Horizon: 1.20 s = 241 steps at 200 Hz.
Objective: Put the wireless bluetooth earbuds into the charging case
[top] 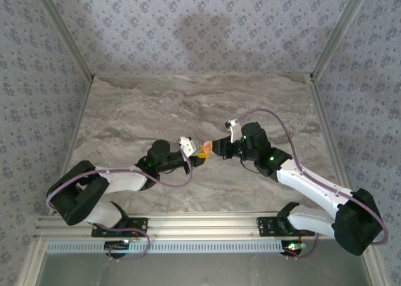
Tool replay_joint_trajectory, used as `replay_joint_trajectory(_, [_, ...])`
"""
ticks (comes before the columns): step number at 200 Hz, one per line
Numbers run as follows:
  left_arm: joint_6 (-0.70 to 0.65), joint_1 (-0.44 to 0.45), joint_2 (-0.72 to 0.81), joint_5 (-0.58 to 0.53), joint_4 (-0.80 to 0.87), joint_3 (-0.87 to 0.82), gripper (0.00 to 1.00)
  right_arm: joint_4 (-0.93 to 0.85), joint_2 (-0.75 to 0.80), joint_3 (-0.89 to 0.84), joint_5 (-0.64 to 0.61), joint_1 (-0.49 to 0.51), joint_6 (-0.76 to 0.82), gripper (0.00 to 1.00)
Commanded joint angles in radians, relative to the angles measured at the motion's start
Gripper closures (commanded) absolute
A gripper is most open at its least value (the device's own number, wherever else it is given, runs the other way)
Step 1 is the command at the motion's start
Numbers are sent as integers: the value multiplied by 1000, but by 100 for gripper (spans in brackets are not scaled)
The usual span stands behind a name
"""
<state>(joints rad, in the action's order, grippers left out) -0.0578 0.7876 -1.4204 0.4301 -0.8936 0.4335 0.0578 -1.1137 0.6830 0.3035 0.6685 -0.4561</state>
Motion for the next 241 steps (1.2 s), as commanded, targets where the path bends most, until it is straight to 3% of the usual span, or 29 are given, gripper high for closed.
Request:
replay_joint_trajectory(1, [11,8,29,15,-35,25,89,24,-6,-9,4,11,10,76])
replay_joint_trajectory(95, [7,8,47,-16,-25,22,89,2,-4,-11,53,40,42,77])
replay_joint_trajectory(241, [-4,8,84,-29,-21,3,89,-49,33,-22,21,41,83,77])
